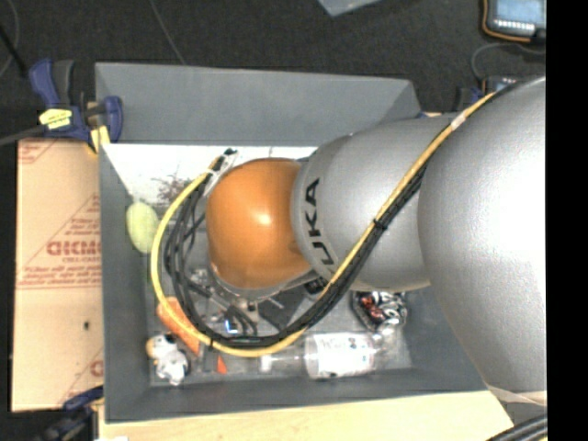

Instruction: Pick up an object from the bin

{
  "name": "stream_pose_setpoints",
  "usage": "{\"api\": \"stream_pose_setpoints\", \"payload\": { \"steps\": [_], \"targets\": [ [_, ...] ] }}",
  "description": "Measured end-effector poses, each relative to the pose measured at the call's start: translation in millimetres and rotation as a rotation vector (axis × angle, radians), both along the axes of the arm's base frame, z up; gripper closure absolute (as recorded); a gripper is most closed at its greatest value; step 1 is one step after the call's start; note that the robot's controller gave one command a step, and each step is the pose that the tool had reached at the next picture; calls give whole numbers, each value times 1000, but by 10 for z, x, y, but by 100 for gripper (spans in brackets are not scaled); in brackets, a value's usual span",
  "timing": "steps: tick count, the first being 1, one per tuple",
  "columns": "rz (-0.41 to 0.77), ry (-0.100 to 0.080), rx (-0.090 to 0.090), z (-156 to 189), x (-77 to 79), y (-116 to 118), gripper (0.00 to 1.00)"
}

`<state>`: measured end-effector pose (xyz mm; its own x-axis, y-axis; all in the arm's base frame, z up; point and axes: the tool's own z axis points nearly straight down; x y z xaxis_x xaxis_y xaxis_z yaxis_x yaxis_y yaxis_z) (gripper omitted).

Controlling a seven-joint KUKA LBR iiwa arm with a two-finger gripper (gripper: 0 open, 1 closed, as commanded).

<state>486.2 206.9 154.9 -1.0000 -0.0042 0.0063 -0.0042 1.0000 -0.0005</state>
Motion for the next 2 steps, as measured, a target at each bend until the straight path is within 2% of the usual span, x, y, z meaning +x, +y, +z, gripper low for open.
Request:
{"api": "stream_pose_setpoints", "payload": {
  "steps": [1, 2],
  "targets": [
    [-4, -8, 2, 43, 23, -9, 0],
    [190, -9, 3, -130, 1, -8, 0]
  ]
}}
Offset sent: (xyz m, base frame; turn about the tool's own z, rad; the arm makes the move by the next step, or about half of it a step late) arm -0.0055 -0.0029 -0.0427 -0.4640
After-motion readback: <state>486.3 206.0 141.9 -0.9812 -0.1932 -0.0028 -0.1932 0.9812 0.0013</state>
